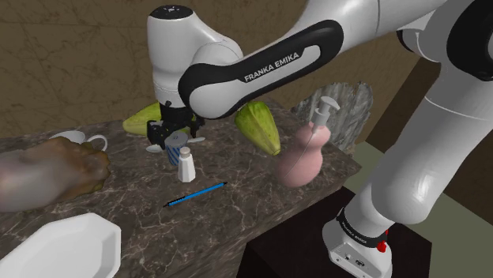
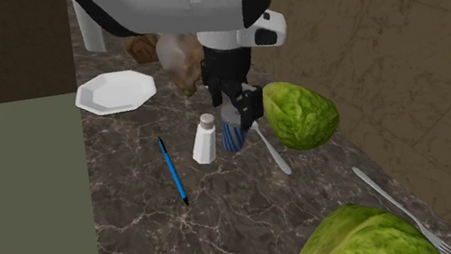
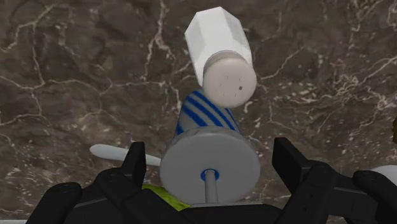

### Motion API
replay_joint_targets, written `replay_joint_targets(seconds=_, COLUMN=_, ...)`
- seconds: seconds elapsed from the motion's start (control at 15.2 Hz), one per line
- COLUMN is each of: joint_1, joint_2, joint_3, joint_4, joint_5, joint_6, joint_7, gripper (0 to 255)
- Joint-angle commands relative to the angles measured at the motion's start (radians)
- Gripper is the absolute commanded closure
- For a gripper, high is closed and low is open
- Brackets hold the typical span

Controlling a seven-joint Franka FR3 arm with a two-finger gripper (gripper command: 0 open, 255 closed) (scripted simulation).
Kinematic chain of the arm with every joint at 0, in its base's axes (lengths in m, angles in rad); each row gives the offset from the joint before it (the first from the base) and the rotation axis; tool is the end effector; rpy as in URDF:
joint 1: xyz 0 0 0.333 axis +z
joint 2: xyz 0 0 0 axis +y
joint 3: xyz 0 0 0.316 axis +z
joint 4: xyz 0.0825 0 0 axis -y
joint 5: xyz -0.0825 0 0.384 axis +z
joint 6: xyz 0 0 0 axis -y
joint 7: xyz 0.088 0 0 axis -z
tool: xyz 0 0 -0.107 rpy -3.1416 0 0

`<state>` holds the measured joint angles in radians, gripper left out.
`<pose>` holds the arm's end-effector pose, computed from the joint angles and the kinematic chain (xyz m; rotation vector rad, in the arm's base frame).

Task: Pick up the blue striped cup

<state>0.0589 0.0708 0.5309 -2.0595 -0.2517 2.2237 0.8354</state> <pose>0.4811 0.3082 0.4162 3.0618 -0.1620 0.2949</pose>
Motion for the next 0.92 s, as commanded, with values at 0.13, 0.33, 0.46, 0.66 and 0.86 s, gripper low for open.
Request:
replay_joint_targets(seconds=0.13, joint_1=0.001, joint_2=0.019, joint_3=-0.002, joint_4=-0.014, joint_5=-0.018, joint_6=0.029, joint_7=0.014, gripper=0)
replay_joint_targets(seconds=0.33, joint_1=0.002, joint_2=0.02, joint_3=-0.002, joint_4=-0.013, joint_5=-0.018, joint_6=0.028, joint_7=0.015, gripper=255)
replay_joint_targets(seconds=0.46, joint_1=0.002, joint_2=0.019, joint_3=-0.002, joint_4=-0.013, joint_5=-0.018, joint_6=0.028, joint_7=0.015, gripper=255)
replay_joint_targets(seconds=0.66, joint_1=0.002, joint_2=0.019, joint_3=-0.002, joint_4=-0.013, joint_5=-0.018, joint_6=0.028, joint_7=0.015, gripper=255)
replay_joint_targets(seconds=0.86, joint_1=0.001, joint_2=0.019, joint_3=-0.002, joint_4=-0.014, joint_5=-0.018, joint_6=0.029, joint_7=0.014, gripper=255)
